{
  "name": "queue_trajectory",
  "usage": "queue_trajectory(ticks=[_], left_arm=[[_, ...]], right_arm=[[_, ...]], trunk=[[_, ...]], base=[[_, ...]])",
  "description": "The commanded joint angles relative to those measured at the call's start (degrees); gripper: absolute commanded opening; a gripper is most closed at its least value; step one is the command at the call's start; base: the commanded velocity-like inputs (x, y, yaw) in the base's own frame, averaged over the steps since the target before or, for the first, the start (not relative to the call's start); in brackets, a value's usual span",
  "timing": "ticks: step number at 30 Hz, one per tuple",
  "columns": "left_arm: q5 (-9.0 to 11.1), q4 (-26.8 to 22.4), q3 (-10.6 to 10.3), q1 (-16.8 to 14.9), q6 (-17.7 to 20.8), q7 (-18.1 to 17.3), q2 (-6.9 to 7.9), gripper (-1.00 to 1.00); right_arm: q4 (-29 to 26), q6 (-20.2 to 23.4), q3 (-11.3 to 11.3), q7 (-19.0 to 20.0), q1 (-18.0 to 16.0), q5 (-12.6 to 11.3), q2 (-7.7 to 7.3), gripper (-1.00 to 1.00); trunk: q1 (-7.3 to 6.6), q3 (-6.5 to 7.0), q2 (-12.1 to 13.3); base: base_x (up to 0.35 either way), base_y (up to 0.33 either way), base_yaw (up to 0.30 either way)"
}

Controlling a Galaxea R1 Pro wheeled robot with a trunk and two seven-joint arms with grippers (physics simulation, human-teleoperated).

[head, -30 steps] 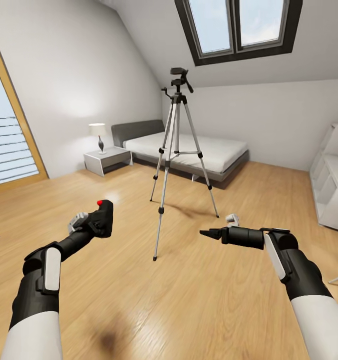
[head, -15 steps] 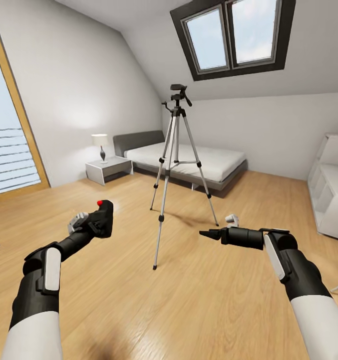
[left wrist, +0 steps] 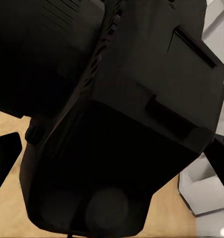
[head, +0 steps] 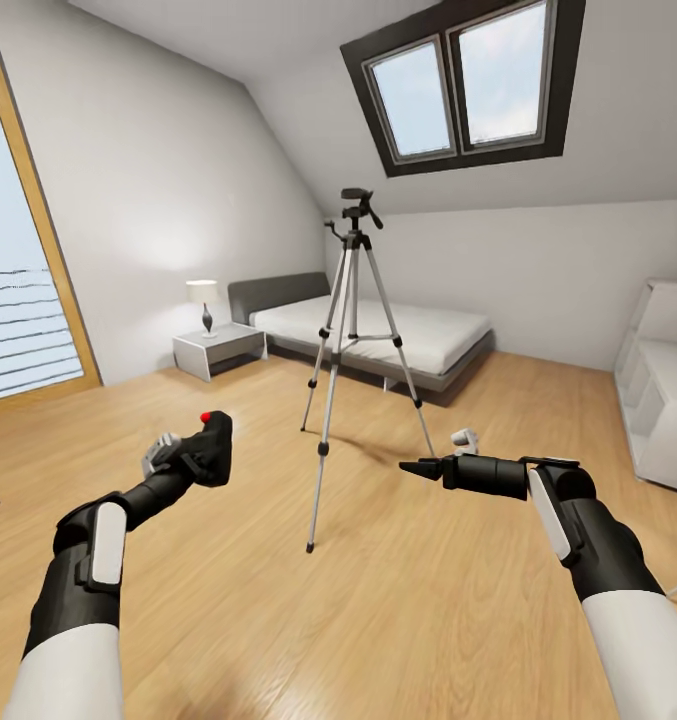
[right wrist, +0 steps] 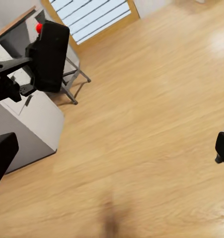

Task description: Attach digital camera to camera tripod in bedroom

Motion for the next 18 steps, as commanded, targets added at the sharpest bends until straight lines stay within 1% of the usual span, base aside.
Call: queue_trajectory(ticks=[1, 2, 3, 7, 9, 13, 18], left_arm=[[0.9, 0.9, 0.2, -0.1, 0.4, -0.3, 0.23, -1.0], [1.7, 1.7, 0.2, -0.1, 0.5, -0.3, 0.59, -1.0], [3.5, 3.3, 0.2, -0.1, 0.5, -0.3, 1.44, -1.0], [8.0, 5.6, 0.1, -0.1, 0.5, -0.2, 3.5, -1.0], [12.0, 7.1, -0.1, -0.1, 0.6, -0.2, 5.07, -1.0], [14.5, 8.2, -0.2, -0.1, 0.6, -0.2, 5.92, -1.0], [15.4, 8.7, -0.2, -0.1, 0.6, -0.2, 6.21, -1.0]], right_arm=[[0.0, 0.3, 0.0, 0.1, 0.0, -0.1, -0.01, 1.0], [0.0, 0.3, 0.0, 0.1, 0.0, -0.1, -0.01, 1.0], [0.0, 0.3, 0.0, 0.1, 0.0, -0.1, -0.01, 1.0], [0.0, 0.3, 0.0, 0.1, 0.0, -0.1, -0.05, 1.0], [0.0, 0.3, 0.0, 0.1, 0.0, -0.1, -0.08, 1.0], [0.0, 0.3, 0.0, 0.1, 0.0, -0.1, -0.09, 1.0], [0.0, 0.3, 0.1, 0.1, 0.0, -0.1, -0.1, 1.0]], trunk=[[-0.24, 0.12, 0.4], [-0.46, 0.3, 0.8], [-0.68, 0.48, 1.2], [-1.56, 1.2, 2.8], [-2.0, 1.56, 3.6], [-2.88, 2.28, 5.2], [-3.97, 3.18, 7.2]], base=[[0.0, 0.0, 0.0], [0.0, 0.0, 0.0], [0.0, 0.0, 0.0], [0.0, 0.0, 0.0], [0.0, 0.0, 0.0], [0.0, 0.0, 0.0], [0.0, 0.0, 0.0]])
